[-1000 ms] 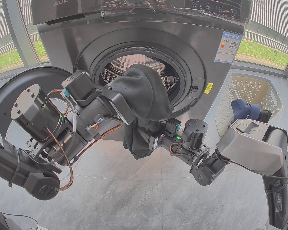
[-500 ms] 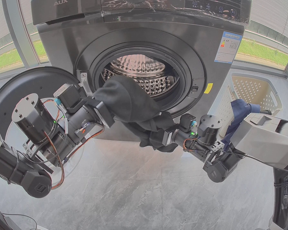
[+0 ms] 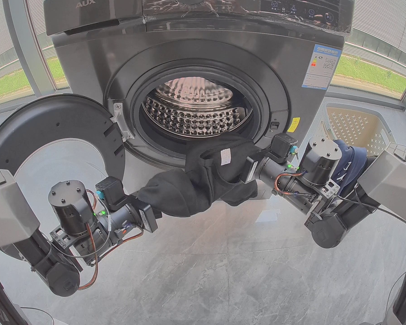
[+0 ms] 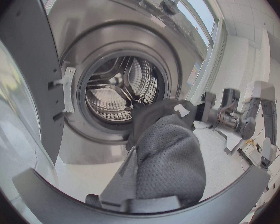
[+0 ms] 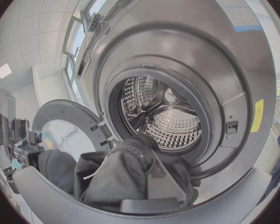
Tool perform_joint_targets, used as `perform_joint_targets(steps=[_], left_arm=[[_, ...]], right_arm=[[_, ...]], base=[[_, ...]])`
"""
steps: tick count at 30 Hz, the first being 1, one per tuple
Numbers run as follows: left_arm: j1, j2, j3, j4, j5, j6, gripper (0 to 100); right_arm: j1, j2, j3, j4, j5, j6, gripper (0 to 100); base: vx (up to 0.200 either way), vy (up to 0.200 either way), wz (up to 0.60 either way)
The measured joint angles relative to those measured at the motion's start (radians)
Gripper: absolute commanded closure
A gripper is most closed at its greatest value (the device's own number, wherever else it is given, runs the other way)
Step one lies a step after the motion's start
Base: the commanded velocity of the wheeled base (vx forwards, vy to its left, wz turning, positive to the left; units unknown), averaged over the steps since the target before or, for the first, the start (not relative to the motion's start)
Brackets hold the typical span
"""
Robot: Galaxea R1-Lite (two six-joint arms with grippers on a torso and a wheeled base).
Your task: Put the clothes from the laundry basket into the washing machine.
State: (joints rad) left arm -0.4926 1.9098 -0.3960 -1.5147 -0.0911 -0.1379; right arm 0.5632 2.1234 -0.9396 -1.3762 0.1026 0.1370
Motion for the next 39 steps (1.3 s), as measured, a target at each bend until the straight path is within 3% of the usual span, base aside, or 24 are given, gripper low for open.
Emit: perform_joint_targets(steps=[1, 12, 19, 26, 31, 39], left_arm=[[0.0, 0.011, 0.006, -0.001, 0.0, 0.002, 0], [-0.01, 0.069, 0.086, -0.026, -0.003, 0.004, 0], [-0.026, 0.11, 0.188, -0.036, -0.07, 0.043, 0], [-0.077, 0.136, 0.226, -0.037, -0.092, 0.066, 0], [-0.097, 0.142, 0.175, -0.038, -0.095, 0.067, 0], [-0.102, 0.159, -0.037, -0.037, -0.098, 0.056, 0]], right_arm=[[0.001, -0.007, 0.0, 0.004, 0.0, 0.0, 100], [0.001, -0.035, -0.026, 0.019, 0.0, 0.0, 100], [-0.005, -0.035, -0.061, 0.032, 0.0, 0.0, 100], [-0.003, -0.035, -0.064, 0.036, 0.0, 0.0, 100], [0.009, -0.034, -0.055, 0.034, -0.013, 0.0, 100], [0.054, -0.031, -0.051, 0.037, -0.033, 0.0, 100]], base=[[0.0, 0.0, 0.0], [0.0, 0.0, 0.0], [0.0, 0.0, 0.0], [0.0, 0.0, 0.0], [0.0, 0.0, 0.0], [0.0, 0.0, 0.0]])
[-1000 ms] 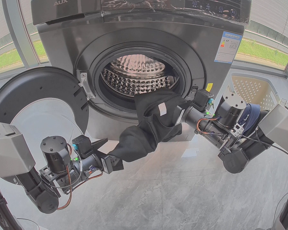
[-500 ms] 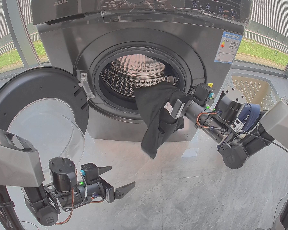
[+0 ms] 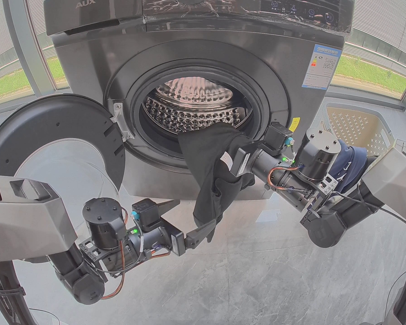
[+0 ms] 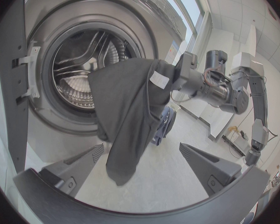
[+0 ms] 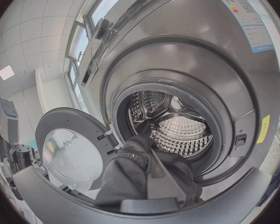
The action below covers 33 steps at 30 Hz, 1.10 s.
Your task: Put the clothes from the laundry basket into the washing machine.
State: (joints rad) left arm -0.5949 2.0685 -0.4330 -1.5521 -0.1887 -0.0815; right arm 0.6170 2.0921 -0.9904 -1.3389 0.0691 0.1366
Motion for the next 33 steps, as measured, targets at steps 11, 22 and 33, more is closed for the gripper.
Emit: perform_joint_targets(steps=[11, 22, 33], left_arm=[[0.0, 0.091, -0.195, 0.0, 0.004, -0.009, 0], [0.046, 0.169, -0.332, 0.002, 0.027, -0.011, 0], [0.071, 0.21, -0.383, 0.001, 0.061, -0.011, 100]], right_arm=[[0.073, 0.006, 0.003, 0.0, -0.027, -0.001, 100], [0.144, 0.003, 0.066, -0.015, -0.059, -0.002, 100], [0.188, -0.01, 0.102, -0.018, -0.074, -0.001, 100]], base=[[0.0, 0.0, 0.0], [0.0, 0.0, 0.0], [0.0, 0.0, 0.0]])
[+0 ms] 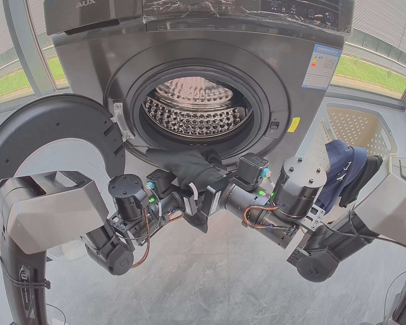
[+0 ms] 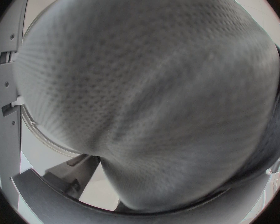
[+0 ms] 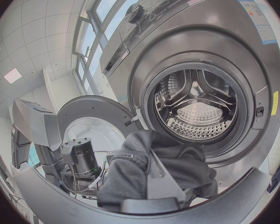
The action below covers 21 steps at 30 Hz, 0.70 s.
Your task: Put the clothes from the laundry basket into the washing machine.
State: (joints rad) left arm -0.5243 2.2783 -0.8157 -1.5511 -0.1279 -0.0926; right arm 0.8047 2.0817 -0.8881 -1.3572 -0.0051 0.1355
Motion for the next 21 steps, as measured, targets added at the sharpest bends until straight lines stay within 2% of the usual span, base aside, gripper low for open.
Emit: perform_joint_targets(steps=[7, 12, 17, 21], left_arm=[[0.0, 0.011, -0.011, -0.001, 0.005, -0.002, 100], [0.007, 0.006, -0.017, -0.001, 0.007, -0.02, 100], [0.017, -0.017, -0.015, 0.0, 0.026, -0.027, 100], [0.021, -0.048, -0.008, 0.0, 0.037, -0.045, 100]], right_arm=[[0.0, -0.012, 0.008, -0.005, 0.002, 0.002, 100], [-0.02, -0.02, 0.025, -0.032, 0.002, 0.002, 100], [-0.074, -0.024, 0.06, -0.04, 0.002, 0.004, 100], [-0.113, -0.022, 0.096, -0.06, 0.0, 0.006, 100]], base=[[0.0, 0.0, 0.0], [0.0, 0.0, 0.0], [0.0, 0.0, 0.0], [0.0, 0.0, 0.0]])
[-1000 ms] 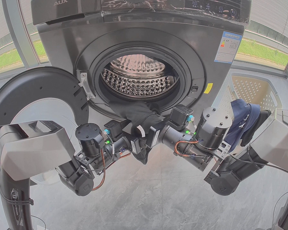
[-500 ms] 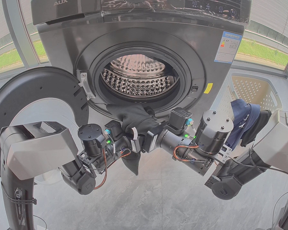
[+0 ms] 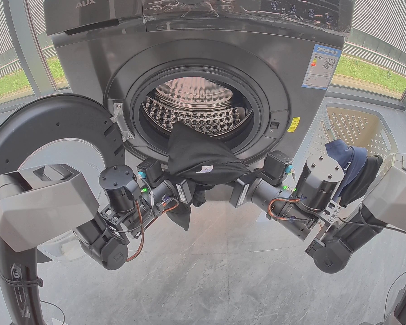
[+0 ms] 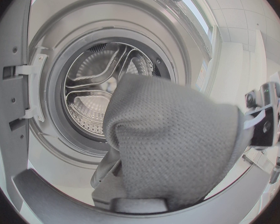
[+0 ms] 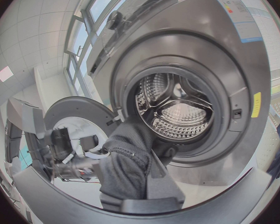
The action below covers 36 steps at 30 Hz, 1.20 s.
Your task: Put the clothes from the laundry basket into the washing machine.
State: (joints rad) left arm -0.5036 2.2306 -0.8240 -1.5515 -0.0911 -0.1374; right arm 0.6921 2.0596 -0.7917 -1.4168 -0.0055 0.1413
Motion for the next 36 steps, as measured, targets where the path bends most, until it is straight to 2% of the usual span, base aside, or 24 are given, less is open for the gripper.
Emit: perform_joint_targets(steps=[6, 14, 17, 18, 27, 29, 32, 36], left_arm=[[-0.007, -0.046, 0.021, 0.0, 0.002, -0.007, 100], [-0.011, -0.084, 0.042, 0.002, 0.004, -0.01, 100], [-0.011, -0.094, 0.049, 0.002, 0.011, -0.021, 100], [-0.011, -0.097, 0.051, 0.001, 0.015, -0.026, 100], [-0.041, -0.161, 0.104, -0.002, 0.041, -0.086, 100], [-0.051, -0.181, 0.133, 0.0, 0.041, -0.089, 100], [-0.062, -0.21, 0.179, 0.001, 0.042, -0.081, 100], [-0.071, -0.241, 0.242, 0.0, 0.043, -0.038, 100]], right_arm=[[-0.034, 0.037, 0.025, -0.037, -0.017, 0.001, 100], [-0.025, 0.099, 0.044, -0.081, -0.015, 0.001, 100], [-0.018, 0.108, 0.051, -0.108, -0.011, 0.0, 100], [-0.014, 0.109, 0.053, -0.112, -0.011, 0.0, 0], [0.013, 0.074, 0.094, -0.11, -0.005, -0.001, 0], [0.024, 0.05, 0.124, -0.106, 0.004, -0.003, 0], [0.045, 0.003, 0.198, -0.102, 0.026, -0.01, 0], [0.077, -0.061, 0.318, -0.099, 0.053, -0.026, 0]], base=[[0.0, 0.0, 0.0], [0.0, 0.0, 0.0], [0.0, 0.0, 0.0], [0.0, 0.0, 0.0], [0.0, 0.0, 0.0], [0.0, 0.0, 0.0], [0.0, 0.0, 0.0], [0.0, 0.0, 0.0]])
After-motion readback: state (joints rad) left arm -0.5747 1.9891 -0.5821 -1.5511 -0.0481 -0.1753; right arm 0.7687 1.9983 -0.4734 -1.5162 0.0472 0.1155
